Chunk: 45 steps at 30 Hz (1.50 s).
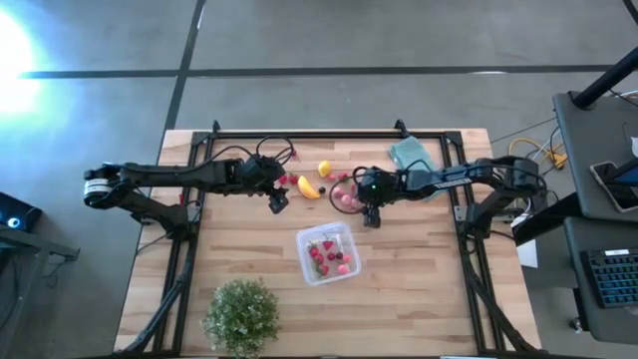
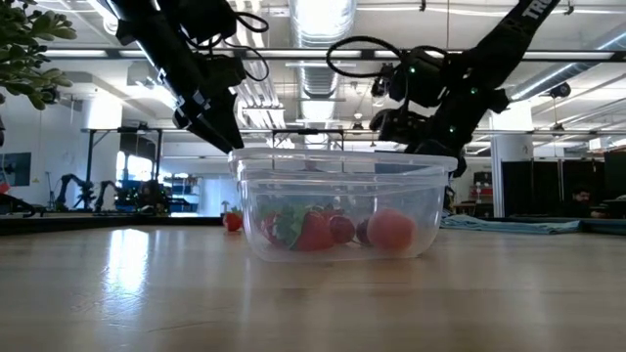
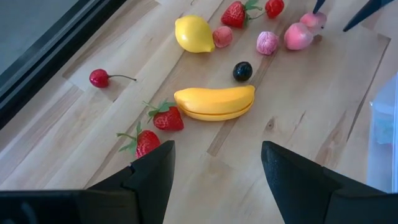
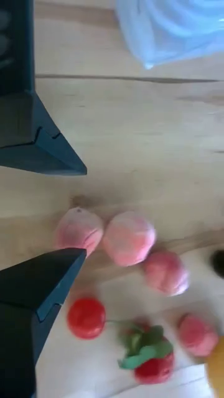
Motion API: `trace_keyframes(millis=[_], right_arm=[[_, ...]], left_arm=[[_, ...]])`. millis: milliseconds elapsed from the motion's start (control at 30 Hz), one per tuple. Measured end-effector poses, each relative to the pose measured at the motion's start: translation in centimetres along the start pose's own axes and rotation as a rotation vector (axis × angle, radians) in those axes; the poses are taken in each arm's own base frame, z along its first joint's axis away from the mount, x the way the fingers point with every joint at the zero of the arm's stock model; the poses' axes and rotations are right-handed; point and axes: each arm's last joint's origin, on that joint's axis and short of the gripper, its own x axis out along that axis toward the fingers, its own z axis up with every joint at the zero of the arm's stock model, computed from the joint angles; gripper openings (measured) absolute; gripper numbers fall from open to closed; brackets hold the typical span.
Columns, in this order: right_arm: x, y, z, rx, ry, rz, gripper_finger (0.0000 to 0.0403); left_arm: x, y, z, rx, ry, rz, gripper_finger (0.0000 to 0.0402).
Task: Pick and placing Produce into tupperware
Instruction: Put the red cherry into the transparent bin
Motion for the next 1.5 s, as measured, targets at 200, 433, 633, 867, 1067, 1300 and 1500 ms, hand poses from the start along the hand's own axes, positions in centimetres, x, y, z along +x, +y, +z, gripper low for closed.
trace_keyframes(millis=[200,433,633,867,1067,1300,1500], right_arm=[[1.6,0.3,-0.7,0.036,0.049,0.007,0.0194],[1.8,0.1,0.1,0.069,0.032,-0.021,0.0194],[1.3,-0.1,1.5,0.038,-0.012,-0.026,0.0194],[1.2,-0.3,2.5,-0.022,-0.037,-0.033,0.0194],[0.8,-0.4,2.7,0.022,-0.05,-0.053,0.0194],[0.6,-0.9,2.1,0.041,0.021,-0.118,0.0194],[0.4,-2.5,0.7,0.144,0.129,-0.159,0.0194]], left_arm=[[0.0,0.0,0.0,0.0,0.0,0.0,0.0224],[0.0,0.0,0.0,0.0,0.0,0.0,0.0224],[0.0,0.0,0.1,-0.002,-0.006,-0.002,0.0224],[0.0,0.0,0.0,-0.001,-0.002,-0.015,0.0224],[0.9,-0.4,-0.2,0.034,0.02,-0.086,0.0224],[2.6,-0.9,0.1,0.049,0.055,-0.143,0.0224],[2.7,-1.0,0.6,0.046,0.048,-0.146,0.0224]])
